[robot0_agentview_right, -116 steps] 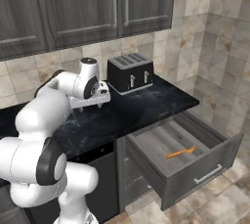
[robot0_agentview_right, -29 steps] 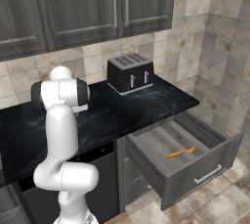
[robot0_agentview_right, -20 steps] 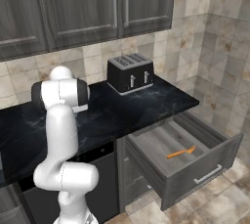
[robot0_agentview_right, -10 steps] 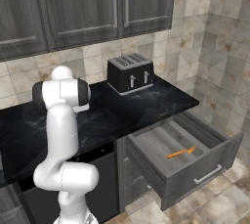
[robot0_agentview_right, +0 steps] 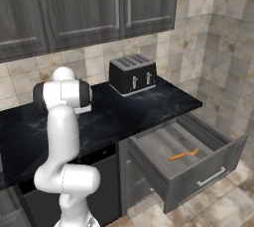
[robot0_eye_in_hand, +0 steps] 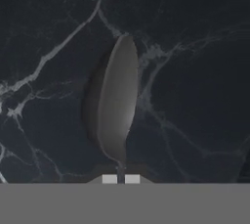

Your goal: Organize the utensils by type. Pick up the wooden spoons from the counter and place them in the open cabinet. Then pick up the metallic utensils from the counter and place them in the open drawer.

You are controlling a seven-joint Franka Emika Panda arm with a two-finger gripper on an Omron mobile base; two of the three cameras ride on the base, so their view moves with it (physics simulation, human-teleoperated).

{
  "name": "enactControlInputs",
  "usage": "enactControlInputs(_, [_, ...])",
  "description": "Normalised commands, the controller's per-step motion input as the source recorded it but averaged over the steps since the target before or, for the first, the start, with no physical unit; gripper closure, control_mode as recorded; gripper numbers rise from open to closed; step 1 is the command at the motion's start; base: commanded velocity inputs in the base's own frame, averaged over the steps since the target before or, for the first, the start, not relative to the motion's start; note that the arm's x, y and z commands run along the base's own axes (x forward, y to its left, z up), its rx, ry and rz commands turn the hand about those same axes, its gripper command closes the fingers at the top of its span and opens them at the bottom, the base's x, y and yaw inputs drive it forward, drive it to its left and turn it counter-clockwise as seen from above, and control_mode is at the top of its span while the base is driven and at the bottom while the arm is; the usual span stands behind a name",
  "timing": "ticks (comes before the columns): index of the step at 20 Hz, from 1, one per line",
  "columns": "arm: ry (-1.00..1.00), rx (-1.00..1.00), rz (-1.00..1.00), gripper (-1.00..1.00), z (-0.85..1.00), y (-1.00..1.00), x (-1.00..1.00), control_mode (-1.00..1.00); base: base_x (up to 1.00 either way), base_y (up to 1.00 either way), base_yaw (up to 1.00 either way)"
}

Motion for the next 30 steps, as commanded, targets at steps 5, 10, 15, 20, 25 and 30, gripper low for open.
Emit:
enactControlInputs(5, [0.01, 0.00, 0.00, 1.00, 0.14, -0.34, 0.27, -1.00, 0.00, 0.00, 0.00])
enactControlInputs(10, [0.00, 0.00, 0.00, 1.00, 0.35, -0.51, 0.17, -1.00, 0.00, 0.00, 0.00])
enactControlInputs(15, [0.07, 0.00, 0.00, 1.00, 0.29, -0.66, 0.27, -1.00, 0.00, 0.00, 0.00])
enactControlInputs(20, [0.02, 0.00, 0.00, 1.00, 0.13, -0.73, 0.21, -1.00, 0.00, 0.00, 0.00])
enactControlInputs(25, [0.00, 0.00, -0.03, 1.00, 0.12, -0.81, 0.15, -1.00, 0.00, 0.00, 0.00])
enactControlInputs(30, [0.00, 0.00, -0.19, 1.00, 0.04, -0.81, 0.19, -1.00, 0.00, 0.00, 0.00])
